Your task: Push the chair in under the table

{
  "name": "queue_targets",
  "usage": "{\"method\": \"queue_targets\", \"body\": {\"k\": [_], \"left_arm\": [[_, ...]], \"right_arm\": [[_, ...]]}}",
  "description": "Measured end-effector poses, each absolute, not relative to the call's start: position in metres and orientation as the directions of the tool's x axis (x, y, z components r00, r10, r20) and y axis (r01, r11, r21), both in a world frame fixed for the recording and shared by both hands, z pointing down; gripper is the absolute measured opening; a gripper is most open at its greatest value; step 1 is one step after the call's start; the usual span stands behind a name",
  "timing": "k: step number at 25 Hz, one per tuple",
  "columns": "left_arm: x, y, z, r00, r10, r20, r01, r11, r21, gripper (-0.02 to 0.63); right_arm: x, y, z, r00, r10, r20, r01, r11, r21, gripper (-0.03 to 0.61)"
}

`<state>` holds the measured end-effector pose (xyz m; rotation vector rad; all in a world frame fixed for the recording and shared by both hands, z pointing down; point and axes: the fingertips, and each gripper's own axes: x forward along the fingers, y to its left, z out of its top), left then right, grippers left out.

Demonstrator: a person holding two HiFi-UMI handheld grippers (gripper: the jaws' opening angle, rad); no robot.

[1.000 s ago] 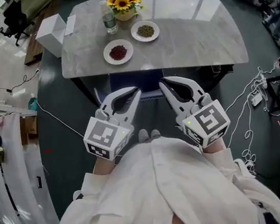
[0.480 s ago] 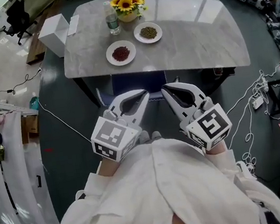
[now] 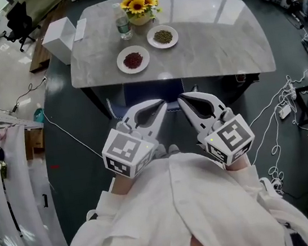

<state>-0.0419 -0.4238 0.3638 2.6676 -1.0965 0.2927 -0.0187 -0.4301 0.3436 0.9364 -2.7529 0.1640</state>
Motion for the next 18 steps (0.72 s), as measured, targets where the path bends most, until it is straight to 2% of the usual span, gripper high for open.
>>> {"method": "queue_targets", "body": {"k": [18], "left_arm": [[-0.05,-0.426,0.361,0.667,-0.696,0.266,-0.742,-0.656,0.14,0.018]], "right_arm": [[-0.006,-0.435,0.355,-0.727,-0.617,0.301,-0.645,0.764,0.005,0.031]]}}
